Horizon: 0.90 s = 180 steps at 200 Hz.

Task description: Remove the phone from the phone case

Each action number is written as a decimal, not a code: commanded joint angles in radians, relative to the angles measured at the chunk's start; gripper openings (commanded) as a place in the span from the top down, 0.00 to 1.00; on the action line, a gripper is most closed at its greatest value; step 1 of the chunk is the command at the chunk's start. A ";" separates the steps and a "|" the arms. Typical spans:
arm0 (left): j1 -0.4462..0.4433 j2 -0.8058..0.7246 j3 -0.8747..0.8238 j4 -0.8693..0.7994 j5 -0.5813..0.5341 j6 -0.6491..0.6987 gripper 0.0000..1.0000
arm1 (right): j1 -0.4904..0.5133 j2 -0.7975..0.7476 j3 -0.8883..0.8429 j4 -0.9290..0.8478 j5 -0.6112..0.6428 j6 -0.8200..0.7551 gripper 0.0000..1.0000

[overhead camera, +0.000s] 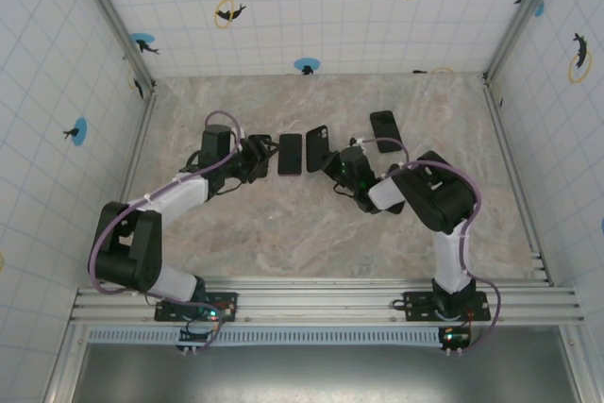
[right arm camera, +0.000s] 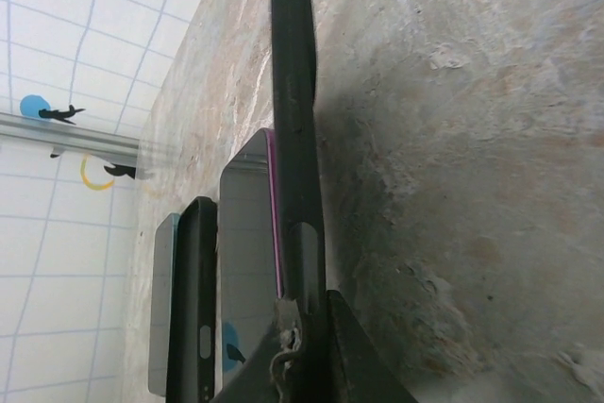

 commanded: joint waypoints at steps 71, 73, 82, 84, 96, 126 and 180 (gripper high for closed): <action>0.007 -0.013 0.006 0.009 -0.017 -0.019 0.20 | 0.013 0.020 0.063 -0.080 -0.048 -0.068 0.80; 0.007 -0.013 0.005 0.010 -0.017 -0.019 0.21 | 0.013 0.020 0.063 -0.084 -0.049 -0.072 0.80; 0.007 -0.013 0.006 0.011 -0.017 -0.018 0.21 | 0.012 0.017 0.069 -0.108 -0.053 -0.094 0.77; 0.007 -0.014 0.007 0.011 -0.017 -0.018 0.20 | 0.012 0.016 0.070 -0.113 -0.053 -0.101 0.77; 0.006 -0.015 0.004 0.009 -0.017 -0.016 0.20 | 0.012 0.012 0.074 -0.139 -0.057 -0.135 0.74; 0.005 -0.018 -0.006 0.009 -0.022 -0.013 0.20 | 0.012 -0.002 0.099 -0.229 -0.058 -0.247 0.69; 0.006 -0.016 -0.015 0.018 -0.016 -0.014 0.20 | 0.004 -0.025 0.132 -0.347 -0.038 -0.383 0.63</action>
